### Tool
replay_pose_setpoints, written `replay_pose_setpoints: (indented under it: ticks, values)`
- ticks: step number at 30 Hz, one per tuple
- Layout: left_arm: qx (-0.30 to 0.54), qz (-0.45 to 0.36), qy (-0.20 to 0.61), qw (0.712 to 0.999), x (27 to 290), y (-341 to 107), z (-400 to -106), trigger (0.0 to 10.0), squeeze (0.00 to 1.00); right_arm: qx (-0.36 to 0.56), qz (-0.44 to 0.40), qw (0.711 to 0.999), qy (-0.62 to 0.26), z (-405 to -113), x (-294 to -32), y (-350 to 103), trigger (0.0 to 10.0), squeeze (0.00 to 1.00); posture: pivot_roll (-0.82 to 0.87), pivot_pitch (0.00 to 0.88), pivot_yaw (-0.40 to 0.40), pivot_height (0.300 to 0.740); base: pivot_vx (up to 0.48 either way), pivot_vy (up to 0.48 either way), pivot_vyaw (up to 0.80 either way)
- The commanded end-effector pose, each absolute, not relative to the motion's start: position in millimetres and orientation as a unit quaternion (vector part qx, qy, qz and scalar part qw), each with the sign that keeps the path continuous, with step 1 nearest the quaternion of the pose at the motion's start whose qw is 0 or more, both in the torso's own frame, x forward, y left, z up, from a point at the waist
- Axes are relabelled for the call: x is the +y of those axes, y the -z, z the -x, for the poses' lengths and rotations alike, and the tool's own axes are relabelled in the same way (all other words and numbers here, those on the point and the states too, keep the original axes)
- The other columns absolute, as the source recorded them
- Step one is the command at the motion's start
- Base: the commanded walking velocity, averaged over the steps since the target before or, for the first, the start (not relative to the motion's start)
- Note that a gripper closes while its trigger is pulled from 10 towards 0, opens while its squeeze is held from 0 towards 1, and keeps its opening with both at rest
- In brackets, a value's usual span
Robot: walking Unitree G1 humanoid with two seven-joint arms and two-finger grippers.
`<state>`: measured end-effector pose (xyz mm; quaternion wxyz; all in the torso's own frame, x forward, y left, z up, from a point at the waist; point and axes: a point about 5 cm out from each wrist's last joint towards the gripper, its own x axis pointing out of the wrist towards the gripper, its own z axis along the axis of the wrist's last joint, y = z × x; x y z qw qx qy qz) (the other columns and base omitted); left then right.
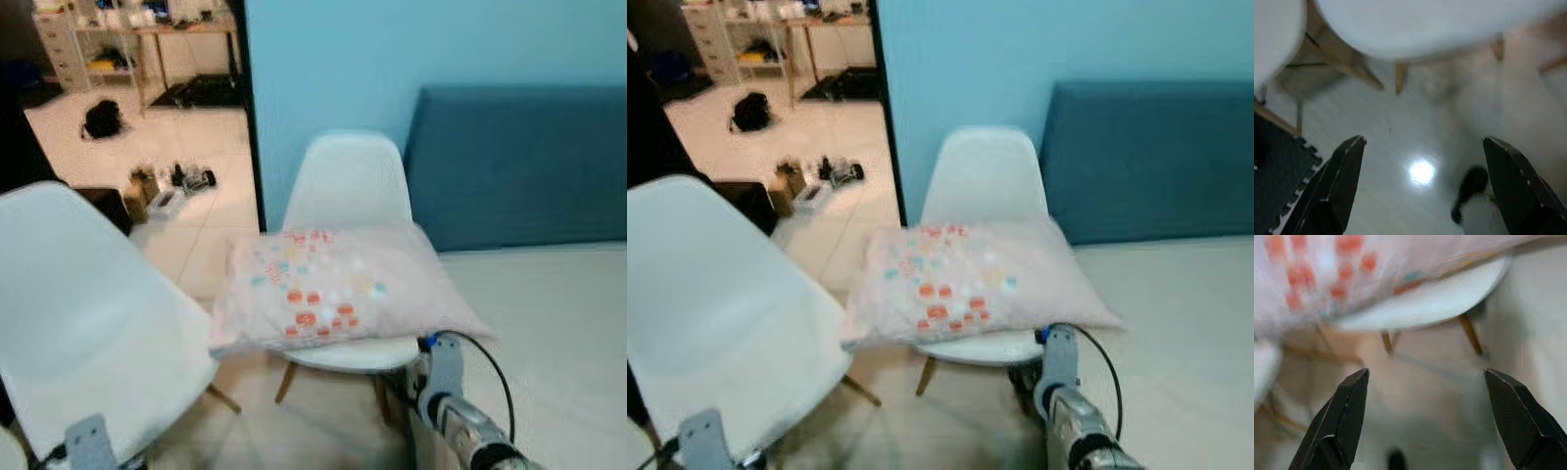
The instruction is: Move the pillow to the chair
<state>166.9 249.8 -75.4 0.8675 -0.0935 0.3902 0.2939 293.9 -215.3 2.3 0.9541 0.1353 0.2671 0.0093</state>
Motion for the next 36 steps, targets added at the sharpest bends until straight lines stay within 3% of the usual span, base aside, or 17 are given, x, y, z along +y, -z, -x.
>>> replay_pose_setpoints:
  ticks: [1,11,15,17,36]
  values:
    - [0.383,0.086,-0.28,0.876,249,73,-173,10.0,0.0,0.179,-0.168,0.969,-0.017,-318,-219,-34,10.0,0.0,0.11,0.0,0.023,0.723,-0.39,0.0,-0.73]
    - [0.382,0.087,-0.277,0.877,247,72,-175,10.0,0.0,0.16,-0.174,0.971,-0.012,-324,-223,-43,10.0,0.0,0.1,0.0,0.024,0.723,-0.387,0.0,-0.73]
    - [0.315,0.1,-0.193,0.924,227,50,-222,10.0,0.0,0.097,-0.165,0.977,0.099,-336,-273,-81,10.0,0.0,0.09,0.0,0.034,0.723,-0.382,0.0,-0.71]
    - [0.287,0.102,-0.161,0.939,220,40,-238,10.0,0.0,0.091,-0.165,0.973,0.13,-333,-284,-83,10.0,0.0,0.08,0.0,0.042,0.723,-0.375,0.0,-0.7]
    - [0.232,0.102,-0.097,0.962,206,21,-263,10.0,0.0,0.077,-0.187,0.963,0.178,-325,-298,-82,10.0,0.0,0.07,0.0,0.058,0.723,-0.306,0.0,-0.7]
